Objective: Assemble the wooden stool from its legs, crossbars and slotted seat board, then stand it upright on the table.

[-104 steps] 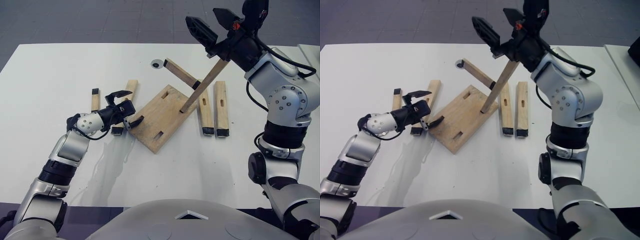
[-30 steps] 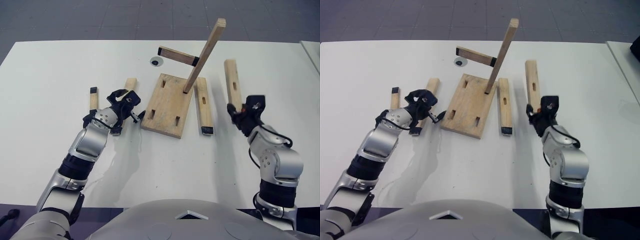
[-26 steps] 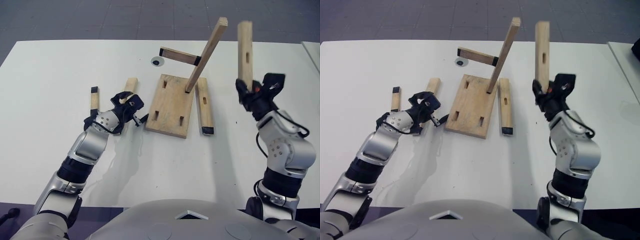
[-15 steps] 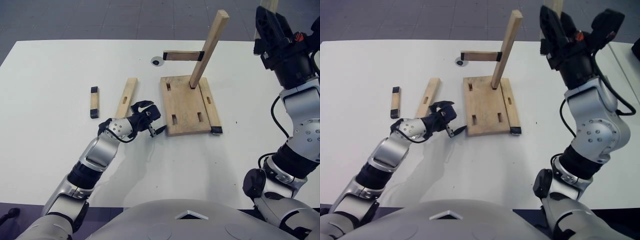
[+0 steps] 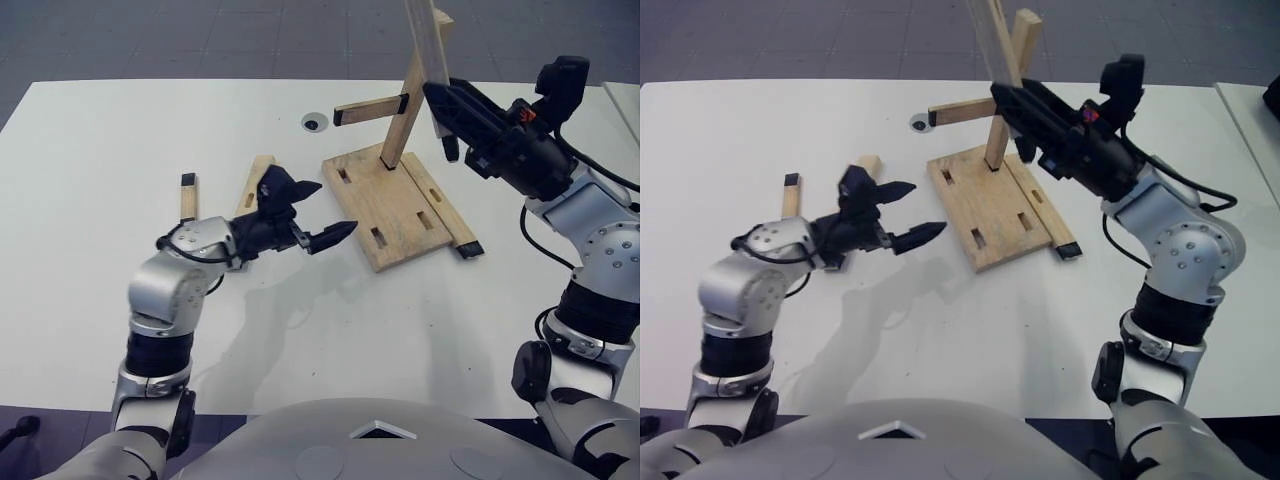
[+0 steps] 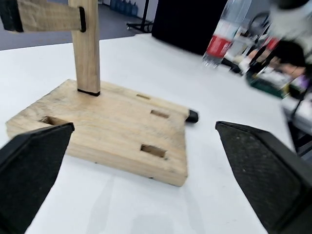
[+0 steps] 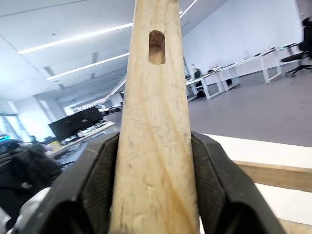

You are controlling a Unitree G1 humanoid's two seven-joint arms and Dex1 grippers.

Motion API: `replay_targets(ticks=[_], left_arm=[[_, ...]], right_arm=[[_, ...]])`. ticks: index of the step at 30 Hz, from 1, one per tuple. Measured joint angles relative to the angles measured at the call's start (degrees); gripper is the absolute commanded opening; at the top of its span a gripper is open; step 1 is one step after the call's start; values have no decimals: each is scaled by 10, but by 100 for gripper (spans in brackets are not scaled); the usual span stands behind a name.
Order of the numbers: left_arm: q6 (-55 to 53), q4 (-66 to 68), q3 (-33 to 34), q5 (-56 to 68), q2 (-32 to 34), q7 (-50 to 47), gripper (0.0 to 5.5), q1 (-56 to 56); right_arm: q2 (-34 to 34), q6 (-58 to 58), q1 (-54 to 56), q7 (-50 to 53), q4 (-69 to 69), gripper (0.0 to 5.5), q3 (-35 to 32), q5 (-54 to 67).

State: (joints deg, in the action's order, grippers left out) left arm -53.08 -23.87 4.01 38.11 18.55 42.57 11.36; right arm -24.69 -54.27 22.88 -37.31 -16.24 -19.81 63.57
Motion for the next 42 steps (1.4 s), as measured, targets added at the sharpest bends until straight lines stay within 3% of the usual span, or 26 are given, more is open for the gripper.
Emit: replay_targets(ticks=[4,7,14,20,40,42], left_arm=[[-82,8,74,185,-4,-24,540,28],[-125,29,104,329,-20,-96,540,70],[-128,61,102,517,-14,-259,540,132],[-101,29,67,556,1,-307,540,130],[-58,45,32,462,75,-189,212,128],[-57,50,30,447,75,-172,206,126]], right_arm=[[-21,-22,-12,-56,4,210,7,21],[-41,-40,-14,-105,5,210,38,28],[-63,-49,-15,-162,1,210,95,30],[-67,-43,-33,-163,-16,210,114,26],[-76,-26,-38,-184,-13,210,142,-8],[-76,-20,-38,-187,-10,210,149,-14]])
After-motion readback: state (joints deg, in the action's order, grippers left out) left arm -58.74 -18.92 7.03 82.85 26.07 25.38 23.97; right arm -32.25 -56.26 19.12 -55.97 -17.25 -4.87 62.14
